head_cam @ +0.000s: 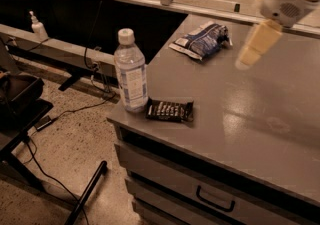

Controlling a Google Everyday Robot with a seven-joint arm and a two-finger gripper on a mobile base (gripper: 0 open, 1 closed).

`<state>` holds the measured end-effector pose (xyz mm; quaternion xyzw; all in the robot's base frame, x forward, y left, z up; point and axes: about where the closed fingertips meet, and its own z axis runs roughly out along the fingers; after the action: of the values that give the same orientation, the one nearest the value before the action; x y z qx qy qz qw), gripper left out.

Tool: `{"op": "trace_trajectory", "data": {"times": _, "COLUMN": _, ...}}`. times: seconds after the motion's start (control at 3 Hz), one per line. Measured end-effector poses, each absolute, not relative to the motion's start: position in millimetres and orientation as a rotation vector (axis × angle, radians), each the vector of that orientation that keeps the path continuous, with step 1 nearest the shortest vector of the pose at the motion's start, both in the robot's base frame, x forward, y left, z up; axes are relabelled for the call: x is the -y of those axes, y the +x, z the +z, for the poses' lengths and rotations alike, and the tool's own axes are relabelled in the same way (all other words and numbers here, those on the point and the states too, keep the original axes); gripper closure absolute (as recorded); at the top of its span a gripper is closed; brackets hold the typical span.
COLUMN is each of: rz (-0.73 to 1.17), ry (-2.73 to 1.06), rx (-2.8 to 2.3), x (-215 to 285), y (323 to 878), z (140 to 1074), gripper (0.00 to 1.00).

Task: Pick blue chip bag

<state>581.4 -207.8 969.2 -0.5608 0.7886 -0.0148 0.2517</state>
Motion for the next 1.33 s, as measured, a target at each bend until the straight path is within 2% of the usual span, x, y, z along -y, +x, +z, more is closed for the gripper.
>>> {"op": "trace_trajectory", "data": {"times": 0.67, "rz": -0.098, "ry": -1.373, "rx": -2.168, "x": 188, "y": 682, "z": 930, "gripper": 0.00}}
{"op": "trace_trajectory", "data": {"times": 1.33, "rz": -0.067, "ry": -1.201, "rx": -2.212, "x": 172, "y": 752, "z": 878, "gripper": 0.03}}
